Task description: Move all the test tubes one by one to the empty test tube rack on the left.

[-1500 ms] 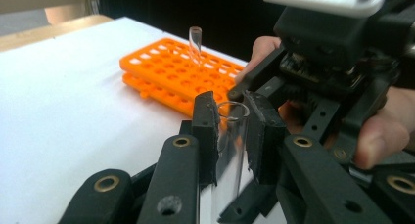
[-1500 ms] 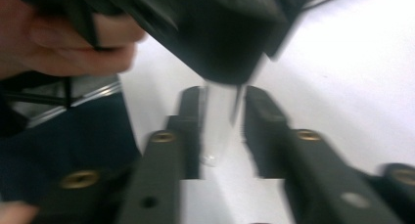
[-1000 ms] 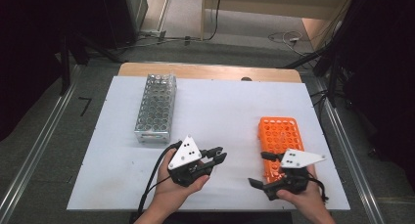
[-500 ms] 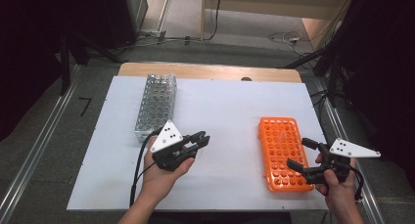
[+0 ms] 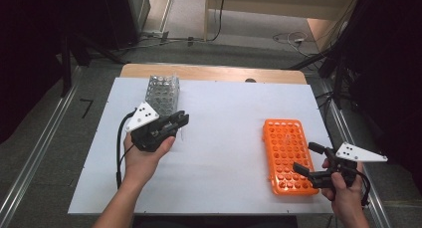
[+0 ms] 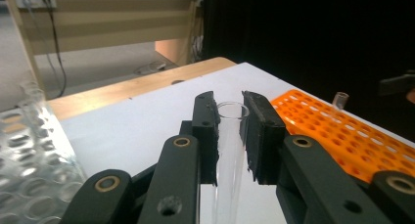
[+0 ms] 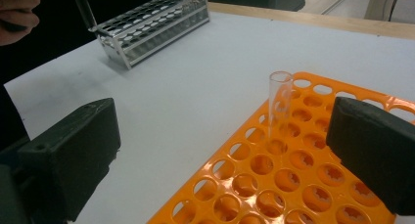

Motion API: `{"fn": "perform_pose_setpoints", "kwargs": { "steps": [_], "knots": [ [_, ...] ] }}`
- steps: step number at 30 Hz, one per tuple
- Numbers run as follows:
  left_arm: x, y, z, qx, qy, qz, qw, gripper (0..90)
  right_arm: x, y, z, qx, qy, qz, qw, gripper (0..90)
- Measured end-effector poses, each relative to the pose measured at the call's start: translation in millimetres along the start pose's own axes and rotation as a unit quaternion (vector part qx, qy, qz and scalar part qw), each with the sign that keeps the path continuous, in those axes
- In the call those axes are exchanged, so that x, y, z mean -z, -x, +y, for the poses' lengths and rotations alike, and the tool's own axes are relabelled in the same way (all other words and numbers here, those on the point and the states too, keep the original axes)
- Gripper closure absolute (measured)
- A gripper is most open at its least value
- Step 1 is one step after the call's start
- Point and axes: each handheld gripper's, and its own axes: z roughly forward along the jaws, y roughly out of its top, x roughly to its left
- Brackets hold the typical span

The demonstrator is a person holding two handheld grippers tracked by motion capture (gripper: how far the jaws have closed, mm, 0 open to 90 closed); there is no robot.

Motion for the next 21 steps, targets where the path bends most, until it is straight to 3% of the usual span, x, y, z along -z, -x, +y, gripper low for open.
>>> {"fn": "perform_pose_setpoints", "kwargs": {
  "steps": [9, 21],
  "knots": [
    [-10.4, -30.2, 17.2, 0.007, 0.006, 0.02, 0.9997, 76.6, 0.6, 2.2, -0.7, -0.005, -0.003, -0.005, 1.0, 0.0],
    [-32.1, -66.4, 25.2, 0.022, 0.005, 0.049, 0.9985, 76.6, -1.0, 3.3, -1.8, -0.004, -0.007, -0.004, 1.0, 0.0]
  ]
}}
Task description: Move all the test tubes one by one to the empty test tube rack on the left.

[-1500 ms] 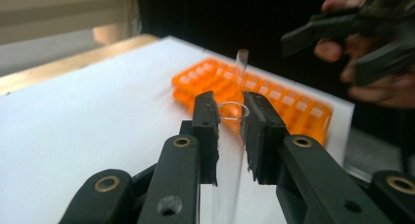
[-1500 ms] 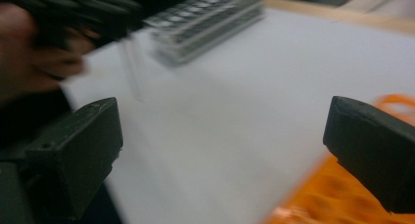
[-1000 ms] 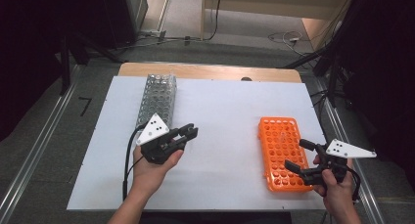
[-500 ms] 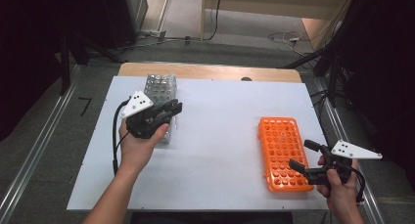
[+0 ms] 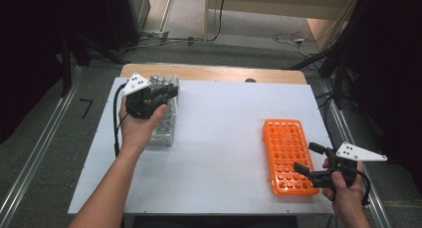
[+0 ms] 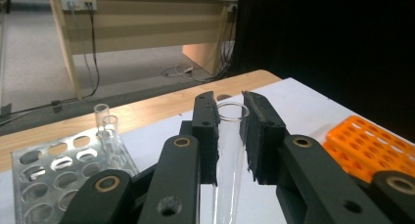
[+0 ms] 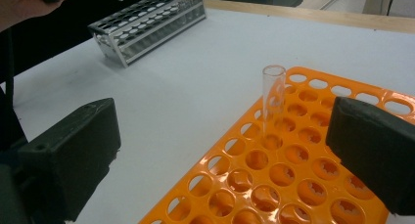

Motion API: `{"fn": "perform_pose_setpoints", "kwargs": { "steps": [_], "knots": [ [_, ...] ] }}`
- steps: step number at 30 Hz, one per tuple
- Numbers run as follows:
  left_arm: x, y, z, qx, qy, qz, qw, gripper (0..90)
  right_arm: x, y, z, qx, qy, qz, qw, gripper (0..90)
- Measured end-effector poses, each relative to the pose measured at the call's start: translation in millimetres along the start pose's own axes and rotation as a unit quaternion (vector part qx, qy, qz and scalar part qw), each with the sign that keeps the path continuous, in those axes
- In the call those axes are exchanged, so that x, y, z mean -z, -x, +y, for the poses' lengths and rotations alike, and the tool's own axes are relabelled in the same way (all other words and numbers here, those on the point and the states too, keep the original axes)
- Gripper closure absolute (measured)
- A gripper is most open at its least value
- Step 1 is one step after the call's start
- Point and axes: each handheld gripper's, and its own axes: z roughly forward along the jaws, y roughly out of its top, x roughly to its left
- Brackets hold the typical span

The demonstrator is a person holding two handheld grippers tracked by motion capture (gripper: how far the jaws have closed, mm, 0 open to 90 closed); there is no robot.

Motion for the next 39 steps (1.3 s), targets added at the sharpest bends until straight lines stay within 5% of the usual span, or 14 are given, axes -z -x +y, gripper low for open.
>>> {"fn": "perform_pose_setpoints", "kwargs": {
  "steps": [21, 30, 39],
  "knots": [
    [-41.1, -45.8, 0.3, 0.023, 0.021, 0.073, 0.9969, 76.6, -2.1, 1.1, -1.8, -0.002, -0.007, 0.0, 1.0, 0.0],
    [-58.1, -57.3, -7.0, 0.017, 0.016, 0.1, 0.9948, 76.6, -2.8, 1.8, -2.5, -0.003, -0.007, 0.0, 1.0, 0.0],
    [-70.9, -64.7, -15.5, 0.016, 0.016, 0.101, 0.9946, 76.6, -2.1, 3.5, -3.3, -0.005, -0.006, 0.0, 1.0, 0.0]
  ]
}}
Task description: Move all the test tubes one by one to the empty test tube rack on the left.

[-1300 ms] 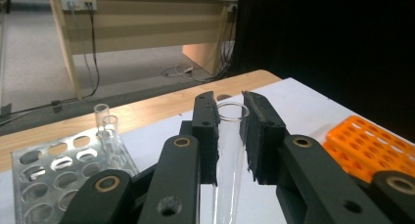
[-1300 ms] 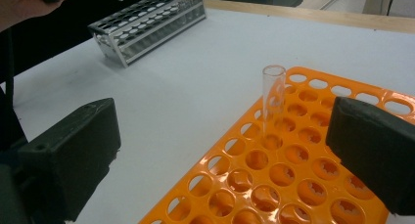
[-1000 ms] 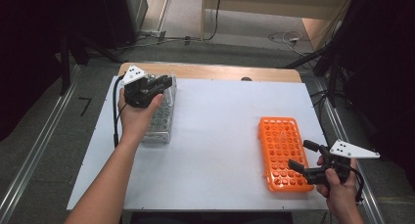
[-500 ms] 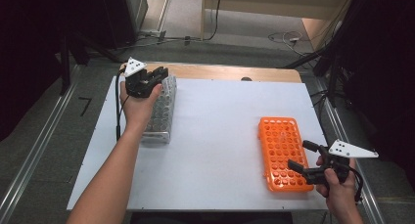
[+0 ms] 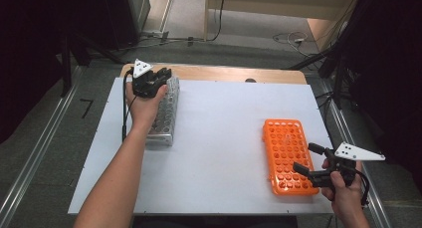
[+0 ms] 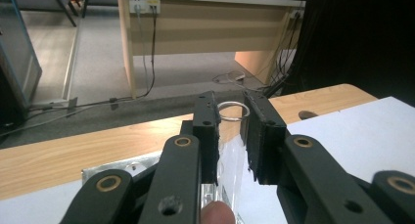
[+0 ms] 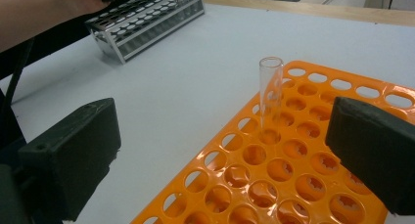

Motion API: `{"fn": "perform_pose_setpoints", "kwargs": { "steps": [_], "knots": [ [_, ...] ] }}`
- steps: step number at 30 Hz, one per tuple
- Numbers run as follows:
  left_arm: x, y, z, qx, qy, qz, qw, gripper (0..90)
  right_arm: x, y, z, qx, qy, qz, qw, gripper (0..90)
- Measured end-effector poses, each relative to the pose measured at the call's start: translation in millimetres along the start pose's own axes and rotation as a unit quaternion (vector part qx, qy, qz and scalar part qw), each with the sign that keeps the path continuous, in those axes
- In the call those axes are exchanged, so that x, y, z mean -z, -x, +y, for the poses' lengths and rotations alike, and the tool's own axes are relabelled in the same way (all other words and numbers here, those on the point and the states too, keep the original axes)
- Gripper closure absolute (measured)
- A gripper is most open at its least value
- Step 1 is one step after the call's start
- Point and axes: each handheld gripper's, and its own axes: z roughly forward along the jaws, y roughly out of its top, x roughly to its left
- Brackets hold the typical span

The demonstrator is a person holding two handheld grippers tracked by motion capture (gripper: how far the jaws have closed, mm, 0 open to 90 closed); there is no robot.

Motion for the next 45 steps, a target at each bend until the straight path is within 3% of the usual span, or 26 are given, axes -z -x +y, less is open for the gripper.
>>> {"fn": "perform_pose_setpoints", "kwargs": {
  "steps": [12, 22, 28, 45],
  "knots": [
    [-9.6, 1.4, -9.0, 0.001, -0.059, 0.006, 0.9983, 76.4, 0.2, 0.1, -0.1, 0.001, 0.001, -0.001, 1.0, 0.0],
    [-9.8, 1.0, -10.3, 0.006, -0.08, 0.002, 0.9968, 75.9, 0.5, 0.2, -0.1, 0.0, 0.002, -0.003, 1.0, 0.0],
    [-11.3, 0.9, -12.9, -0.001, -0.106, 0.004, 0.9943, 74.9, 0.5, 0.0, 0.1, 0.001, 0.002, -0.003, 1.0, 0.0],
    [-10.4, 2.9, -13.3, -0.01, -0.123, -0.006, 0.9923, 68.3, -0.7, 1.1, -0.5, -0.001, 0.0, -0.003, 1.0, 0.0]
  ]
}}
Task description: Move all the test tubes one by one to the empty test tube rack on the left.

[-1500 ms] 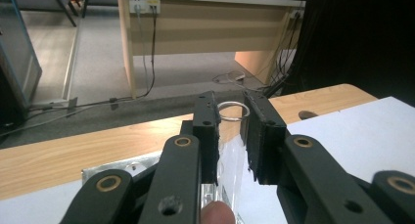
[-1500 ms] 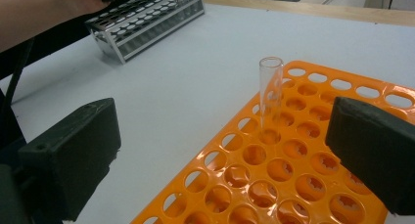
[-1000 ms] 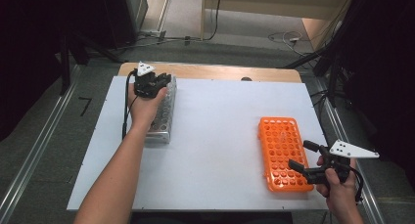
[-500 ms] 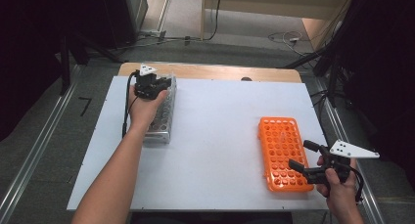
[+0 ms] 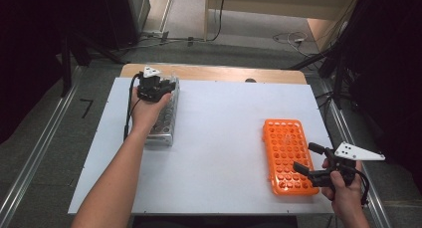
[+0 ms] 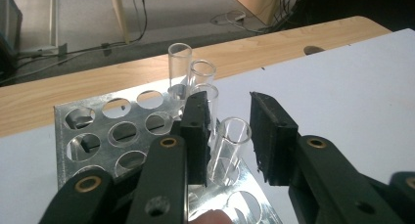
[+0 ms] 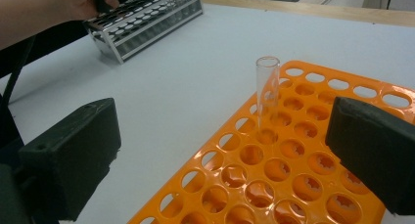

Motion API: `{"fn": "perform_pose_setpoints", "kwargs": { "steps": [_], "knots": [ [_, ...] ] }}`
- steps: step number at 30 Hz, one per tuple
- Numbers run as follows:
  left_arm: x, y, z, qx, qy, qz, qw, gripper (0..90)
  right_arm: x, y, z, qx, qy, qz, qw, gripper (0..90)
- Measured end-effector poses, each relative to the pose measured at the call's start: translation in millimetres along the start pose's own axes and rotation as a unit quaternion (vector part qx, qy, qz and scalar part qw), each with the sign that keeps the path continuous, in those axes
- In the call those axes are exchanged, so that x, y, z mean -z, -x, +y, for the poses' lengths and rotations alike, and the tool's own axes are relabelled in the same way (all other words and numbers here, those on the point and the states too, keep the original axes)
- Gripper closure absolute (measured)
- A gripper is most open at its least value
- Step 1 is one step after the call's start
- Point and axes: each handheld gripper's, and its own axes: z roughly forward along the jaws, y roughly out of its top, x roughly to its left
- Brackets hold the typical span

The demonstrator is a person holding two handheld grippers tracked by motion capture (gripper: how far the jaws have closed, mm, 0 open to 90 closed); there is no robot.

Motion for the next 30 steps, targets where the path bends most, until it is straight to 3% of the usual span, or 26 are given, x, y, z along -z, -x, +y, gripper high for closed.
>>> {"fn": "perform_pose_setpoints", "kwargs": {
  "steps": [3, 8, 12, 19, 30],
  "knots": [
    [3.3, -0.1, 1.0, 0.01, -0.003, -0.003, 0.9999, 63.8, 0.2, 0.3, 0.0, 0.0, -0.001, -0.001, 1.0, 0.0],
    [13.2, 2.2, 0.8, 0.018, 0.005, -0.01, 0.9998, 47.4, -0.5, 0.4, 0.1, 0.001, -0.001, 0.0, 1.0, 0.0],
    [24.3, 6.9, -1.2, 0.022, 0.013, -0.034, 0.9991, 36.0, -2.6, 0.2, 0.2, 0.001, -0.004, 0.001, 1.0, 0.0],
    [48.9, 25.7, -8.1, 0.002, 0.029, -0.044, 0.9986, 14.4, -4.9, -1.3, 2.7, -0.001, -0.004, 0.003, 1.0, 0.0],
    [88.0, 52.7, -21.9, -0.004, 0.058, -0.081, 0.9951, 2.4, -9.4, -0.3, 7.9, -0.008, -0.005, 0.004, 1.0, 0.0]
  ]
}}
